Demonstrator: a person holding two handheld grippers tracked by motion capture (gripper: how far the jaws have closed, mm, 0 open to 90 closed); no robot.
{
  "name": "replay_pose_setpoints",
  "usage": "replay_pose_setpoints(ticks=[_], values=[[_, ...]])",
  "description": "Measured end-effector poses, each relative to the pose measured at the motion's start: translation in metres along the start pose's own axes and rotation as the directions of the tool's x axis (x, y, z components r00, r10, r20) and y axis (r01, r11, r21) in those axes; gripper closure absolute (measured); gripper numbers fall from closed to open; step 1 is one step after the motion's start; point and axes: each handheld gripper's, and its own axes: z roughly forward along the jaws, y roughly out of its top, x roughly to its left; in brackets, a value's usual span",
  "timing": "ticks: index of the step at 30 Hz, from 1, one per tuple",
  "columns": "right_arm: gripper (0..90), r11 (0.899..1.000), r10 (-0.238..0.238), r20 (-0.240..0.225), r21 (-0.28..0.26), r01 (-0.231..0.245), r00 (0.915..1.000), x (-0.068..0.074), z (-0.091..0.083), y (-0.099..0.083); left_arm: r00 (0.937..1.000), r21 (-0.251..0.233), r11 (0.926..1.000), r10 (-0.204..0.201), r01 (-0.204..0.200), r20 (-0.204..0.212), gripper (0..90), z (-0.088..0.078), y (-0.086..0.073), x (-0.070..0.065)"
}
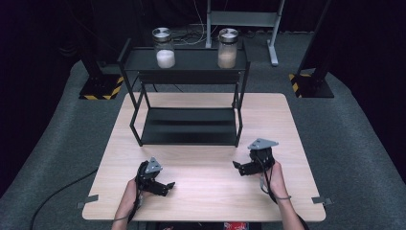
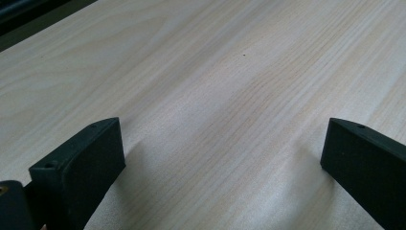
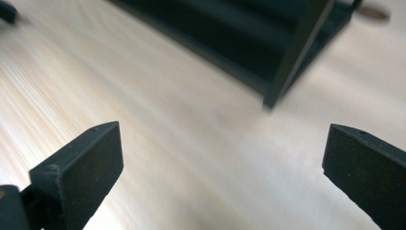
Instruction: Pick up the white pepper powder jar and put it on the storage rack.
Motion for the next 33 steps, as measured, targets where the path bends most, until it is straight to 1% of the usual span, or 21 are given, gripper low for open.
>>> replay_pose_setpoints(ticks=[1,2,4,6,7,11,14,16,20,23,28,33], values=[[0.0,1.000,0.014,-0.005,0.003,-0.014,0.9999,0.000,0.002,-0.009,1.0000,0.000,1.0000,0.000,0.000,0.000,0.6,0.000,0.000,0.000],[0.0,1.000,0.024,-0.001,0.001,-0.024,0.9997,0.002,0.002,-0.018,1.0000,0.000,1.0000,0.000,0.000,0.000,0.6,0.000,0.000,0.000],[0.0,1.000,0.028,0.023,0.001,-0.028,0.9993,0.007,0.001,-0.031,1.0000,0.000,1.0000,0.000,0.000,0.000,0.6,0.000,0.000,0.000],[0.0,0.999,0.053,0.029,-0.014,-0.053,0.9982,0.008,-0.003,-0.043,1.0000,0.000,1.0000,0.000,0.000,0.000,0.6,0.000,0.000,0.000],[0.0,0.998,0.058,0.038,-0.009,-0.058,0.9976,0.009,-0.005,-0.050,1.0000,0.000,1.0000,0.000,0.000,0.000,0.6,0.000,0.000,0.000],[0.0,0.997,0.072,0.046,-0.007,-0.072,0.9963,0.010,-0.007,-0.061,1.0000,0.001,1.0000,0.000,0.000,0.001,0.6,0.000,0.000,0.000],[0.0,0.997,0.077,0.045,-0.005,-0.077,0.9960,0.009,-0.007,-0.065,1.0000,-0.001,1.0000,-0.001,0.001,0.001,0.6,0.000,0.000,0.000],[0.0,0.997,0.078,0.042,-0.018,-0.077,0.9961,0.009,-0.008,-0.067,1.0000,0.000,1.0000,-0.001,0.001,0.001,0.6,0.000,0.000,0.000],[0.0,0.997,0.080,0.043,-0.009,-0.079,0.9959,0.009,-0.007,-0.065,1.0000,0.000,1.0000,-0.001,0.001,0.000,0.6,0.000,0.000,0.000],[0.0,0.996,0.090,0.035,-0.014,-0.089,0.9953,0.007,-0.007,-0.066,1.0000,-0.001,1.0000,0.000,0.000,0.000,0.6,0.000,0.000,0.000],[0.0,0.994,0.105,0.059,-0.036,-0.103,0.9927,0.010,-0.009,-0.070,1.0000,-0.001,1.0000,0.000,0.000,0.000,0.6,0.000,0.000,0.000],[0.0,0.995,0.099,0.056,-0.031,-0.098,0.9935,0.010,-0.009,-0.069,1.0000,0.000,1.0000,0.000,0.000,-0.001,0.5,0.000,0.000,0.000]])
